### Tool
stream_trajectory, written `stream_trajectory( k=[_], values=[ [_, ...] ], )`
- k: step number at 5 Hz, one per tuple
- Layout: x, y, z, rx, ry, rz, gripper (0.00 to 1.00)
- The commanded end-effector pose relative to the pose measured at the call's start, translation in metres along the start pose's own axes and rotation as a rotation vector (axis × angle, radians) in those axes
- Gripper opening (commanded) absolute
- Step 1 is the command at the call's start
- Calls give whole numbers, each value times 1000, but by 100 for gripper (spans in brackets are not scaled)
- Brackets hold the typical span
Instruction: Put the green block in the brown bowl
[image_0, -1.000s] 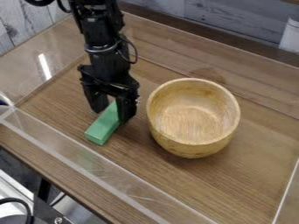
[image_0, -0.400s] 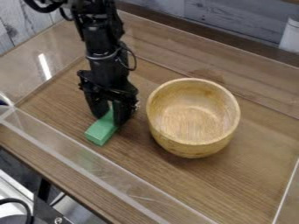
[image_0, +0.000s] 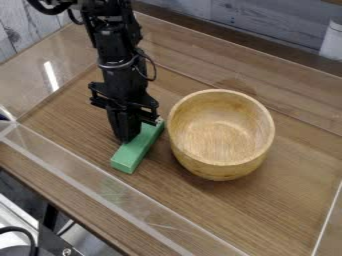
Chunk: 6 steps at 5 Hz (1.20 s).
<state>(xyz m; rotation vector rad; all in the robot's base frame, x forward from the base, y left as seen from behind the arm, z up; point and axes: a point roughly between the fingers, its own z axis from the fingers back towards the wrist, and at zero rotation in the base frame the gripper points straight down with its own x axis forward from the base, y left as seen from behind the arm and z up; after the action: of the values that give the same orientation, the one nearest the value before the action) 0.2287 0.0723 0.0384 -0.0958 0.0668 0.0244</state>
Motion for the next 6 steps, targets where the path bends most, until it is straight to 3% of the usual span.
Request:
stream_trajectory(
  k=[1,3,4,5,6],
  values=[
    [12,-1,25,7,-67,0,0],
    [30,-22,68,-32,-127,-4,0],
    [26,-20,53,-27,-114,-10,0],
    [22,-16,43,-16,-91,-11,100],
    [21,-14,37,-11,-75,-9,100]
  ],
)
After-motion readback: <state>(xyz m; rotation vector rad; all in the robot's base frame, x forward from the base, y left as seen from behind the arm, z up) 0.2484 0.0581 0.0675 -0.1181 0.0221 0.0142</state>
